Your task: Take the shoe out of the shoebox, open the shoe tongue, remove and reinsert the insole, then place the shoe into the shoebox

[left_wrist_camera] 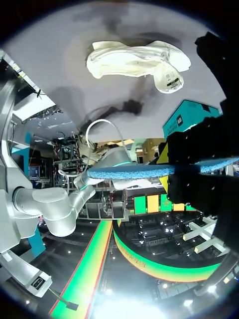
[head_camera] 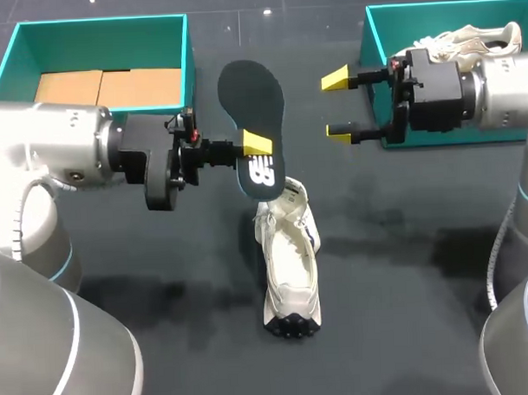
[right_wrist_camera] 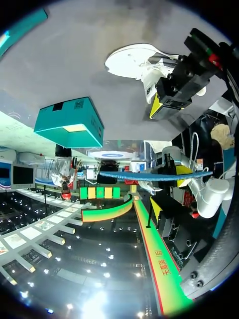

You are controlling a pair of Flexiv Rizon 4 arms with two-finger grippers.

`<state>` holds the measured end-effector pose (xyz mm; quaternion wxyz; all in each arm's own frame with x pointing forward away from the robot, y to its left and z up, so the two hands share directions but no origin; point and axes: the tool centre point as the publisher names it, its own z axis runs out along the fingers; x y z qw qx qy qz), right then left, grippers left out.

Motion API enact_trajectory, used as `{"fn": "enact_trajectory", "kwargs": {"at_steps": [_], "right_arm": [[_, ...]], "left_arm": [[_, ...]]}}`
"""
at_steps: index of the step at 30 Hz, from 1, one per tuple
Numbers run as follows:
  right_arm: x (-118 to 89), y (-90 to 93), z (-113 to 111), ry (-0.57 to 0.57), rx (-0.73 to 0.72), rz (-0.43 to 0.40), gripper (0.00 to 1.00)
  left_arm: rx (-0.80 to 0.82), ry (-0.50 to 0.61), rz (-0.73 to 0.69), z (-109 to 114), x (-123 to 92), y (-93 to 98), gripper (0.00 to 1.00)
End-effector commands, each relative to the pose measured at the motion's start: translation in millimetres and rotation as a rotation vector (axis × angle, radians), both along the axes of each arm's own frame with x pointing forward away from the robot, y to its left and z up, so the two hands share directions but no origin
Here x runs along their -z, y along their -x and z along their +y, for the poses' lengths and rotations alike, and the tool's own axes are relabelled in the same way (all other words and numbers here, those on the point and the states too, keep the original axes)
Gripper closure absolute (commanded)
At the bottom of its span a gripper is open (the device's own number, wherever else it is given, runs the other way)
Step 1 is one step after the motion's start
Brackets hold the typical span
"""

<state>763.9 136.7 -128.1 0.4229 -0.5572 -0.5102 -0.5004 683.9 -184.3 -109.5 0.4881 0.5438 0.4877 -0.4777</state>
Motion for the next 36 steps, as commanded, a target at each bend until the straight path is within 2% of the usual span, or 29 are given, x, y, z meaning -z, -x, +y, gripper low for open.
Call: {"fn": "enact_trajectory", "kwargs": {"at_steps": [1, 12, 23, 24, 25, 26, 27, 28, 31, 36], "right_arm": [[-3, 6.2, 8, 0.015, 0.007, -0.007, 0.00], [8, 19.1, 30, 0.021, -0.004, -0.023, 0.00], [9, 15.1, 48, 0.015, -0.045, -0.067, 0.00], [9, 14.6, 48, 0.015, -0.051, -0.070, 0.06], [9, 14.3, 49, 0.013, -0.054, -0.071, 0.08], [9, 13.5, 50, 0.013, -0.056, -0.073, 0.14], [9, 13.1, 51, 0.014, -0.058, -0.075, 0.26], [9, 12.8, 51, 0.014, -0.059, -0.076, 0.31], [10, 11.4, 52, 0.010, -0.064, -0.076, 0.38], [10, 9.2, 55, 0.001, -0.069, -0.079, 0.44]], "left_arm": [[0.005, 0.007, -0.007, -3, 5, -10.8, 1.00], [0.000, -0.033, -0.048, -12, 17, -21.0, 1.00], [0.009, -0.047, -0.031, -23, 29, -22.7, 1.00], [0.007, -0.052, -0.029, -24, 31, -23.2, 1.00], [0.007, -0.053, -0.029, -25, 31, -23.4, 1.00], [0.006, -0.057, -0.031, -26, 33, -23.8, 1.00], [0.005, -0.057, -0.030, -26, 33, -24.1, 1.00], [0.006, -0.059, -0.033, -27, 34, -24.2, 1.00], [0.008, -0.058, -0.037, -29, 35, -24.3, 1.00], [0.002, -0.050, -0.051, -30, 39, -27.1, 1.00]]}}
